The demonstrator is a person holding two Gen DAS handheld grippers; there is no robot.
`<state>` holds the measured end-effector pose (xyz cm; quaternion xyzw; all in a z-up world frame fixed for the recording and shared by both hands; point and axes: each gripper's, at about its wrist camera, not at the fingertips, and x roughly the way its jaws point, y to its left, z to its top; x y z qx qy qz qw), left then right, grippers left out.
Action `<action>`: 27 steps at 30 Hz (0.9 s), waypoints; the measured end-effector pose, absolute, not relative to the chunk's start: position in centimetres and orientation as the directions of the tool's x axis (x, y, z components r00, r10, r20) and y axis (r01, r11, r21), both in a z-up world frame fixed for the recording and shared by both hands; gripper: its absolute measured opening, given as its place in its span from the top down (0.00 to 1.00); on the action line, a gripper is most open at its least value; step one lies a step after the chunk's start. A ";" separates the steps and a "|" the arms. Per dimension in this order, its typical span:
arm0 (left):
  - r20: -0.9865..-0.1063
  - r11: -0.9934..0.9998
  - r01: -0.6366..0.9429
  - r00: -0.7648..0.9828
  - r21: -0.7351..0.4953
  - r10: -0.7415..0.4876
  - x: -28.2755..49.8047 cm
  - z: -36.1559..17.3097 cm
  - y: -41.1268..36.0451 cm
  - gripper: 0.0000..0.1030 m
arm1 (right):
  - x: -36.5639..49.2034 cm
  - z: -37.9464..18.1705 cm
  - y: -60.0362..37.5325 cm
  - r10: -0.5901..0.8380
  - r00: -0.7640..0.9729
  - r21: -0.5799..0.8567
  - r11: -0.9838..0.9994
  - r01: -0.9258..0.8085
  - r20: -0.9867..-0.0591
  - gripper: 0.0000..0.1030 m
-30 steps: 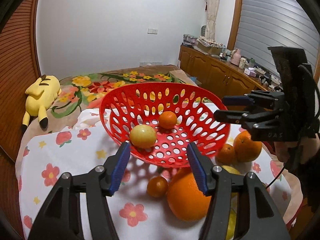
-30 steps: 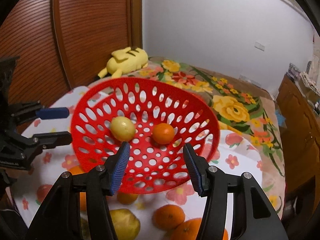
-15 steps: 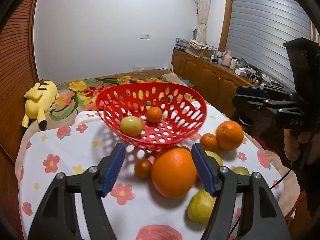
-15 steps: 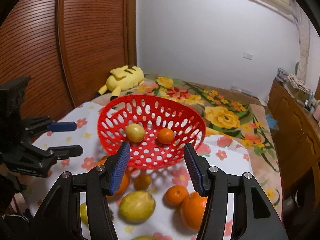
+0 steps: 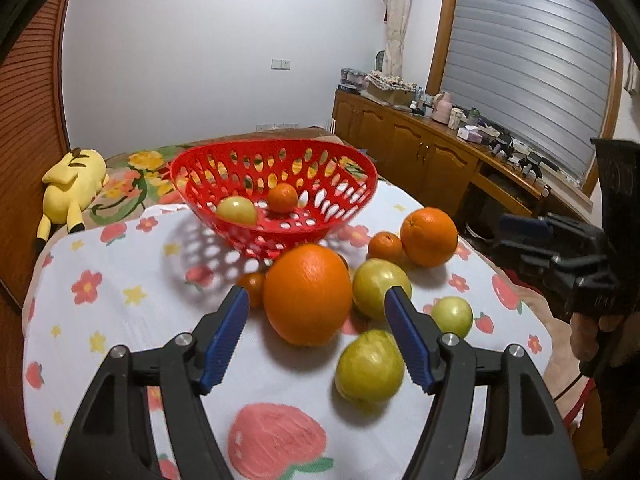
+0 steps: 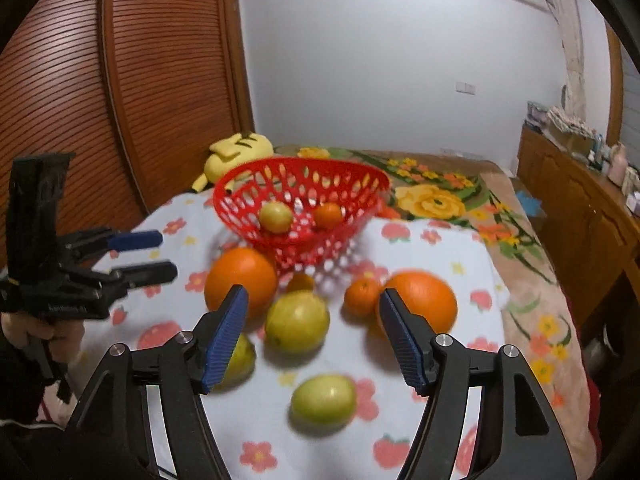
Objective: Organize fruits
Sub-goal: 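Move the left tool to a yellow pear while the right tool reaches a green pomelo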
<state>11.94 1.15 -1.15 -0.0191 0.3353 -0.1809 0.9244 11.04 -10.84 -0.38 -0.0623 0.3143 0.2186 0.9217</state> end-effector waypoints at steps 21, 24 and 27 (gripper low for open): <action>-0.676 0.922 0.337 0.635 -0.192 -0.373 10.6 -5.6 -1.2 0.31 | 10.3 -8.5 -13.0 0.383 0.623 0.143 0.905 -0.400 -0.682 0.31; -0.686 0.922 0.335 0.625 -0.197 -0.374 10.8 -5.9 -1.5 0.31 | 10.4 -9.0 -13.1 0.386 0.619 0.148 0.904 -0.401 -0.684 0.32; -0.690 0.920 0.339 0.618 -0.198 -0.376 10.7 -6.1 -1.9 0.31 | 10.5 -9.4 -13.2 0.388 0.613 0.155 0.904 -0.398 -0.688 0.32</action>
